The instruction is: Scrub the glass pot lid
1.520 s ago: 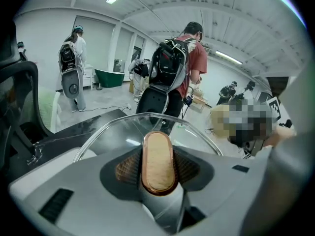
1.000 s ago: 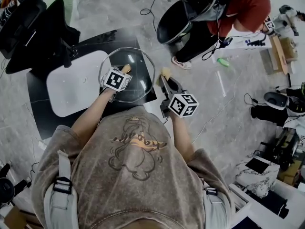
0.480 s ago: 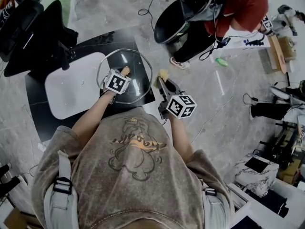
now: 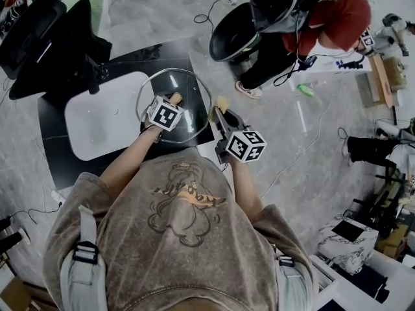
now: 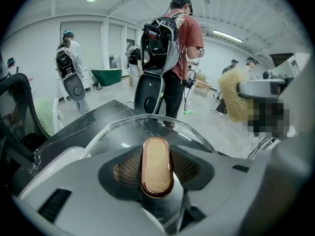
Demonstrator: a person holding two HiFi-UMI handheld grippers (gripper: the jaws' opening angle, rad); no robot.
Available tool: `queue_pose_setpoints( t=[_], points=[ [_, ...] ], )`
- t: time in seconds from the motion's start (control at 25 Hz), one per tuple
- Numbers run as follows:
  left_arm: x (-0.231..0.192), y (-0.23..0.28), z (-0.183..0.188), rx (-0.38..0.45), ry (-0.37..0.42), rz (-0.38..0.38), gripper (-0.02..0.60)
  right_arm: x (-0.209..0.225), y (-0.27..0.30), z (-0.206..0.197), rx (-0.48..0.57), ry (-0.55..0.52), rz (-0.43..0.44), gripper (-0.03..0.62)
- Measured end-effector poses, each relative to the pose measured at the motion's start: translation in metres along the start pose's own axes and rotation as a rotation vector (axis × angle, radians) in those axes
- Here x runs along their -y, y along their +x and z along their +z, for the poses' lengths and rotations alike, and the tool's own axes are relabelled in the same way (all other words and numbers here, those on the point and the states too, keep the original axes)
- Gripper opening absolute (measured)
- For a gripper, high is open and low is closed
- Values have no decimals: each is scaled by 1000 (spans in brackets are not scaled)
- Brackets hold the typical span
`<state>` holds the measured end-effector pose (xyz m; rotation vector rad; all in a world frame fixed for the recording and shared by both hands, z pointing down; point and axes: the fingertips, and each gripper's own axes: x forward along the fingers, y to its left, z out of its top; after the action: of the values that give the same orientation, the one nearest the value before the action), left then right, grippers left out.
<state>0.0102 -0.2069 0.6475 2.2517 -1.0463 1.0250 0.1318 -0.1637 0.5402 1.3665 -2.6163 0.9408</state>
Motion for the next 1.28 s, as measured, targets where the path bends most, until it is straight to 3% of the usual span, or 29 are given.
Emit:
queue_pose_setpoints(
  t=[0.24, 0.32, 0.44, 0.68, 1.16, 1.28],
  points=[
    [1, -31, 36, 141, -22, -8, 169, -1, 4, -1, -5, -4, 11, 41],
    [1, -42, 48, 188, -41, -25, 20, -2, 7, -1, -6, -5, 15, 41],
    [1, -51, 57, 226, -74, -55, 17, -4, 11, 0, -6, -9, 22, 41],
    [3, -89, 86, 326, -59, -62, 17, -22, 9, 20, 24, -62, 51, 41],
    [13, -212, 152, 711, 95, -10, 17, -101, -15, 100, 212, -264, 161, 41],
    [15, -226, 155, 763, 98, -16, 17, -109, -20, 107, 237, -285, 165, 41]
  ],
)
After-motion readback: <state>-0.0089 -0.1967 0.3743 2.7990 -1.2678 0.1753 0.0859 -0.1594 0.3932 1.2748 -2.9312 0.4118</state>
